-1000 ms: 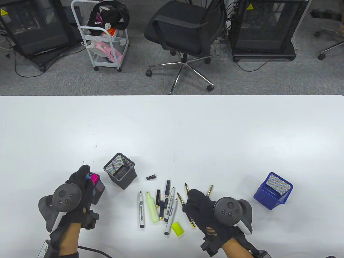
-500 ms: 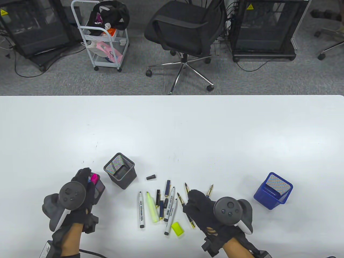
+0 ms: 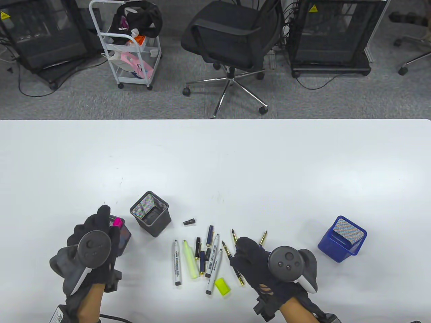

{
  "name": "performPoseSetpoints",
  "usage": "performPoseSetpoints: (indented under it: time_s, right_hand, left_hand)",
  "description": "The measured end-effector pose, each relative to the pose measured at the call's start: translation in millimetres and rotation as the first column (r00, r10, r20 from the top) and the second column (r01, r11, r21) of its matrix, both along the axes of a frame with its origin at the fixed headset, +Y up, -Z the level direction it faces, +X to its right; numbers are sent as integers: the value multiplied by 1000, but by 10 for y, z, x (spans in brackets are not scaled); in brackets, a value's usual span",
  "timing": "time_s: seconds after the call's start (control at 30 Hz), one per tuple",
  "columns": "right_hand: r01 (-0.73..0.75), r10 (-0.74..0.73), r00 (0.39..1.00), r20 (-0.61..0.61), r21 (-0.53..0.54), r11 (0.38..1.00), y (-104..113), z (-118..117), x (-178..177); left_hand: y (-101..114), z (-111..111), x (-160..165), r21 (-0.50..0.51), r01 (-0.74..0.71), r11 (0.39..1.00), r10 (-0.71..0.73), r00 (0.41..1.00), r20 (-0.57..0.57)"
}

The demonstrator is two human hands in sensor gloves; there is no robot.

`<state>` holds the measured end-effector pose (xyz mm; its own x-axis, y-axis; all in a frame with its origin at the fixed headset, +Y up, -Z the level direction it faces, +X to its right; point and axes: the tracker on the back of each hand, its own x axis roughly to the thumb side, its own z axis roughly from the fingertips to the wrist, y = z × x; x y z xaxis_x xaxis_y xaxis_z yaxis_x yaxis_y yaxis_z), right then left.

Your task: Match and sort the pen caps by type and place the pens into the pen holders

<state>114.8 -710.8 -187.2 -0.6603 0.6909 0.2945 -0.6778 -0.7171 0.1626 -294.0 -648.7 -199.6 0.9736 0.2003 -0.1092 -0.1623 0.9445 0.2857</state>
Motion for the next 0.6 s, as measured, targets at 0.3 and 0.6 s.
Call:
performPoseSetpoints:
  time_s: [0.3, 0.6]
  right_hand:
    - [-6, 6, 1000, 12, 1, 1000, 3, -7, 22]
    - [-10, 10, 1000, 23, 1, 1000, 3, -13, 45]
  left_hand:
    - [-19, 100, 645, -37, 11, 999, -2, 967, 255]
    - [-647, -118, 1155, -405, 167, 899, 3, 923, 386]
